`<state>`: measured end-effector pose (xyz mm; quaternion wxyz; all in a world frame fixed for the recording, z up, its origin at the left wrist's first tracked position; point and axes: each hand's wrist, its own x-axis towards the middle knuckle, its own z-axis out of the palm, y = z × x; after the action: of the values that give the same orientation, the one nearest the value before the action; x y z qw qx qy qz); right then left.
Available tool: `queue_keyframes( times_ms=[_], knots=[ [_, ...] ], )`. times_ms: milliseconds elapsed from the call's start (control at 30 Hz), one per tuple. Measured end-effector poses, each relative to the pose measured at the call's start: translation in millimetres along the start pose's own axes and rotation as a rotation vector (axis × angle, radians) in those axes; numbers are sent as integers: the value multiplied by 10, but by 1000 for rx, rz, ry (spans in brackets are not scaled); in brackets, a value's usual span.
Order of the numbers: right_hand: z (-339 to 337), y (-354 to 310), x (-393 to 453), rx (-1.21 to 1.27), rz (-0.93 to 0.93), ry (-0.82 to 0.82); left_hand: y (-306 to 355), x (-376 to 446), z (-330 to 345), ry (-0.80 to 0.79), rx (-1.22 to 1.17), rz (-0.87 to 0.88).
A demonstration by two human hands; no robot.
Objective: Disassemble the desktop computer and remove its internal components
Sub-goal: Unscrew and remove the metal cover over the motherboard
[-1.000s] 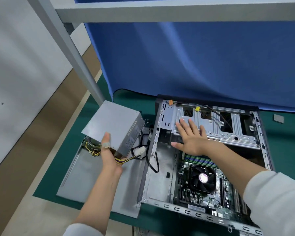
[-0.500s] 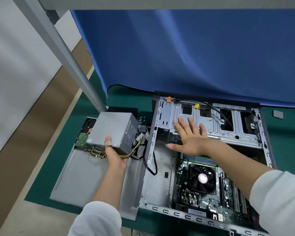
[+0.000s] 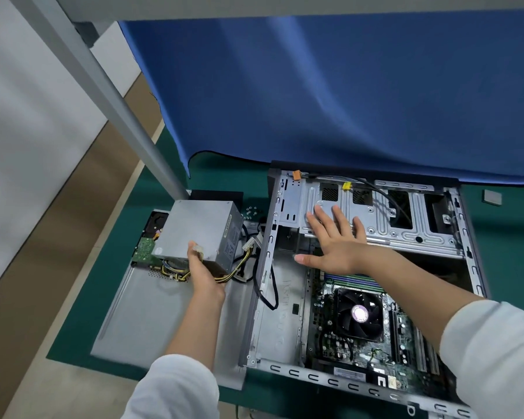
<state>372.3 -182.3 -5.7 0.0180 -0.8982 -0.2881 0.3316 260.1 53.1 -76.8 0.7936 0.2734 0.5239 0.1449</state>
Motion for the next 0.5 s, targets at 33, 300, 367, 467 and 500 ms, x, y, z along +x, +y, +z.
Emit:
queue_keyframes(
  times_ms=[33, 300, 367, 467, 500],
  knots=[
    [0, -2, -4, -1, -3, 3, 21, 5, -24, -10, 13, -13],
    [-14, -21, -37, -17, 4, 12, 149, -39, -59, 41, 73, -42],
    [-21, -26, -41, -19, 8, 9, 169, -31, -48, 52, 98, -25],
    [-15, -26, -50, -8, 12, 13, 154, -47, -54, 38, 141, -23],
    [-11, -27, -50, -8, 13, 17, 147, -60, -60, 36, 143, -27]
  ],
)
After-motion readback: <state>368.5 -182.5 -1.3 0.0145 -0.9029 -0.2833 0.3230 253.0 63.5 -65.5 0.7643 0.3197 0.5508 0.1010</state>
